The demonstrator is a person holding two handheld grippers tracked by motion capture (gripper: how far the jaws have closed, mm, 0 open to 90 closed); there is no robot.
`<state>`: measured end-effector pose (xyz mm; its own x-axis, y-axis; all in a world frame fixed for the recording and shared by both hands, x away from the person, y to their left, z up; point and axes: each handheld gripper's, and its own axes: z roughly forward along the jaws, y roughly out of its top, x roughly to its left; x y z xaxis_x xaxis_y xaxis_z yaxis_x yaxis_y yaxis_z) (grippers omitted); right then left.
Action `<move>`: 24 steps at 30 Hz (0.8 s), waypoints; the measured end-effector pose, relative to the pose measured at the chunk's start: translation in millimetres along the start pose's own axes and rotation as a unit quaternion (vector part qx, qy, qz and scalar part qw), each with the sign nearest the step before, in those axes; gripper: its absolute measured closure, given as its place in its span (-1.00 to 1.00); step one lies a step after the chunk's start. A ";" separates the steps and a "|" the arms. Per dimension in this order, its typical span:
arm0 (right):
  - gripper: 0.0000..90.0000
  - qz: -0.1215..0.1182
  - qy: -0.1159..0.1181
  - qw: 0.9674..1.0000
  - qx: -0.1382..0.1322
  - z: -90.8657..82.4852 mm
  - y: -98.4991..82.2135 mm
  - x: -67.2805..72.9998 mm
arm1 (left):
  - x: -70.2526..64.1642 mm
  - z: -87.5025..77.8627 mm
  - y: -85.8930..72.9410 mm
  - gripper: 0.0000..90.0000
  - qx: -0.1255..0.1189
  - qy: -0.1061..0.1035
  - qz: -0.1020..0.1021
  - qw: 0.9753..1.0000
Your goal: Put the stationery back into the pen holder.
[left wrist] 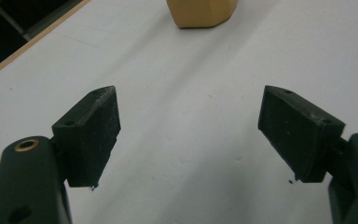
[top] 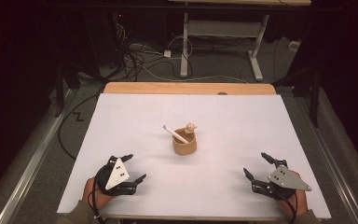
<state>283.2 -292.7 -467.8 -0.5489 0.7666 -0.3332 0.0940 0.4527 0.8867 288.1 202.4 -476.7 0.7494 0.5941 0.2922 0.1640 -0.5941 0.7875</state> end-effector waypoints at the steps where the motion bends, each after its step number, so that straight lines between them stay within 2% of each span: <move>1: -0.52 0.001 -0.001 1.000 0.001 0.0 0.5 0.3 | 0.3 0.1 0.0 -0.55 0.000 0.001 -0.001 1.000; 24: -0.52 -0.002 -0.003 1.000 -0.006 -2.1 1.5 -0.2 | 1.5 2.5 -0.7 -0.55 0.004 0.001 -0.002 1.000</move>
<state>281.7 -293.1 -465.8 -0.5445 0.7676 -0.3382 0.0815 0.4498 0.8894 290.7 202.3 -478.2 0.7469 0.5985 0.2898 0.1732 -0.5958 0.7842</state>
